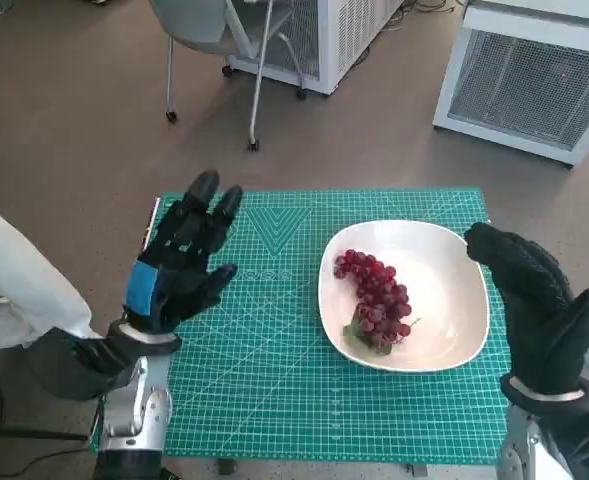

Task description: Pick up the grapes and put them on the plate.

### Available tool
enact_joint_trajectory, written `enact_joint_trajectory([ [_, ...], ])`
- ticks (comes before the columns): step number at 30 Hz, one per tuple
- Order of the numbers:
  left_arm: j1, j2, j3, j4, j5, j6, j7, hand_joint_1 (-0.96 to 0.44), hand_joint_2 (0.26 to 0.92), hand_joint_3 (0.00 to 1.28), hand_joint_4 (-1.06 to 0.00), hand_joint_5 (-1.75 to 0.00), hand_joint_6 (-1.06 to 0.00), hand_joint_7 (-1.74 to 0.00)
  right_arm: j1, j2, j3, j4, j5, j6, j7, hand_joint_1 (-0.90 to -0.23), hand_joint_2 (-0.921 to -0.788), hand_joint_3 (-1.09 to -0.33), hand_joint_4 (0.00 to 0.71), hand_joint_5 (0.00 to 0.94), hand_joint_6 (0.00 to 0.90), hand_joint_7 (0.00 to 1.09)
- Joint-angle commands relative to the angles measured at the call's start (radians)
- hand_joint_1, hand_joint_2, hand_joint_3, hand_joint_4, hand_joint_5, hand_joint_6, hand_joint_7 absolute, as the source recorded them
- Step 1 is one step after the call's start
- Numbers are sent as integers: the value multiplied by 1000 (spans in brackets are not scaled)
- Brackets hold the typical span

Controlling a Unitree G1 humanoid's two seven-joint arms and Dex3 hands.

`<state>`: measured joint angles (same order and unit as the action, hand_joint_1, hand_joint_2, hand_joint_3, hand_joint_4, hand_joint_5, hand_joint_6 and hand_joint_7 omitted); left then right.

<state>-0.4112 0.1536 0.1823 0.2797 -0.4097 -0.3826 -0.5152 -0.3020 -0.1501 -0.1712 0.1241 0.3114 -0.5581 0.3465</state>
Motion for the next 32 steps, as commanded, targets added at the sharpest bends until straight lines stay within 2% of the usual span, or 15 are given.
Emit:
enact_joint_trajectory([
  [1, 20, -6, 2, -29, -7, 15, 4, -491, 921, 267, -264, -15, -303, -18, 23, -2, 4, -6, 2, 19, 6, -502, -921, -546, 482, 2, 173, 605],
  [15, 55, -12, -5, -67, -12, 56, 4, -521, 921, 269, -267, -11, -299, -19, 31, -1, 14, -14, -5, 22, 3, -506, -921, -549, 483, 2, 167, 613],
  [32, 68, -10, -12, -97, -13, 96, -5, -521, 921, 267, -270, -9, -298, -20, 26, -8, 10, -3, 7, 27, 11, -512, -921, -549, 483, 1, 159, 626],
])
